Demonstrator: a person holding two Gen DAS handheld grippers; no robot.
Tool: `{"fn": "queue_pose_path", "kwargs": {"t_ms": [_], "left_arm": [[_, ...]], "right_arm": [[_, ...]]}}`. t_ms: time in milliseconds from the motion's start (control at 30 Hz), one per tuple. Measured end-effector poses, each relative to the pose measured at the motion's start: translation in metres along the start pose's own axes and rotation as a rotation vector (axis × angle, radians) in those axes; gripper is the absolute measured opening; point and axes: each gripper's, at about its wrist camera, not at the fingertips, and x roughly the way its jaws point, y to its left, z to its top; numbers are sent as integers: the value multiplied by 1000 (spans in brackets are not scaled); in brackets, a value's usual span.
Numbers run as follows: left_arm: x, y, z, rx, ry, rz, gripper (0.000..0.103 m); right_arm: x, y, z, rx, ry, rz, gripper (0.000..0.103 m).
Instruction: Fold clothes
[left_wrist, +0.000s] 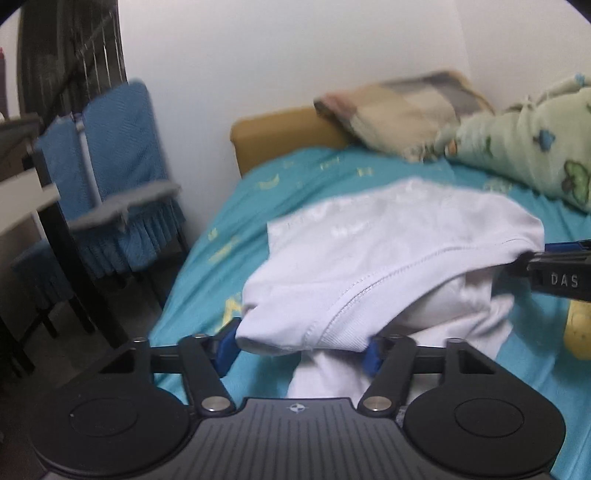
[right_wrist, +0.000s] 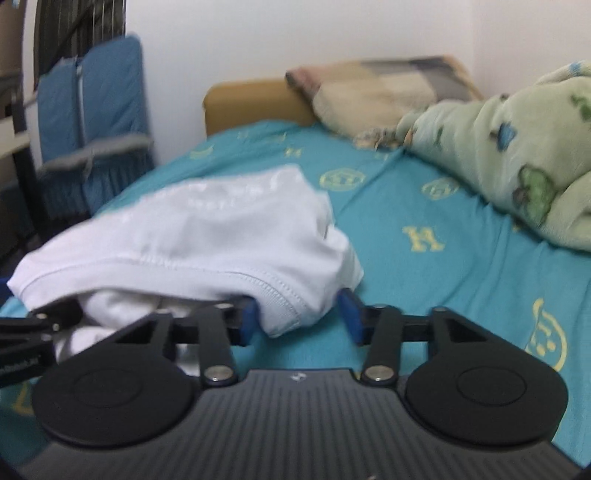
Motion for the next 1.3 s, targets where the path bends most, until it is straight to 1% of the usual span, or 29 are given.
{"fn": "queue_pose_path", "kwargs": {"t_ms": [33,67,100,133,200,300,433,500,600,667,733,800,900,967,1000,1033,1100,1167,1233,1267,1300], "left_arm": [[-5,0,3,-11,-21,-5,42],[-10,2,7,-34,-40,-15,36],[-14,6,11,-65,-52,-28,27],[-19,10,15,-90,-65,-33,17],[-32,18,23,-122,-104,-32,17],[-60,32,35,-180,-164,-43,15],[-116,42,45,-264,-213,-78,15],[-148,46,46,-293,-234,-98,14],[-198,50,44,-331,-254,-130,14],[-228,52,39,-358,-256,-151,14],[-257,51,28,-385,-241,-170,14],[-279,50,13,-412,-206,-186,14],[-295,48,-11,-442,-120,-202,15],[-296,45,-22,-437,-79,-200,15],[-293,44,-24,-426,-79,-191,15],[-290,44,-25,-423,-86,-186,15],[-285,44,-25,-435,-102,-188,15],[-281,43,-24,-439,-113,-187,15],[-276,41,-17,-439,-123,-177,15],[-275,41,-15,-447,-126,-176,15],[-273,43,-13,-461,-127,-178,15]], "right_arm": [[-6,2,2,-13,-36,-7,28],[-11,4,5,-27,-72,-15,26],[-18,5,9,-32,-97,-9,23],[-26,6,14,-36,-120,-1,18],[-40,8,24,-44,-167,16,14],[-71,6,45,-33,-230,48,12],[-124,3,68,-19,-297,95,12],[-154,-1,74,-4,-309,116,12],[-195,-12,77,37,-304,154,12],[-222,-20,74,61,-297,172,12],[-246,-26,67,82,-283,186,12],[-264,-31,56,99,-243,187,12],[-274,-35,32,127,-148,166,16],[-264,-35,16,126,-59,127,21],[-254,-34,12,117,-11,108,33],[-243,-35,7,127,35,99,46],[-222,-37,-2,154,126,84,59],[-202,-40,-11,199,215,79,59],[-186,-44,-22,257,297,87,58],[-178,-46,-28,266,345,95,59],[-170,-45,-35,278,406,99,66]]}}
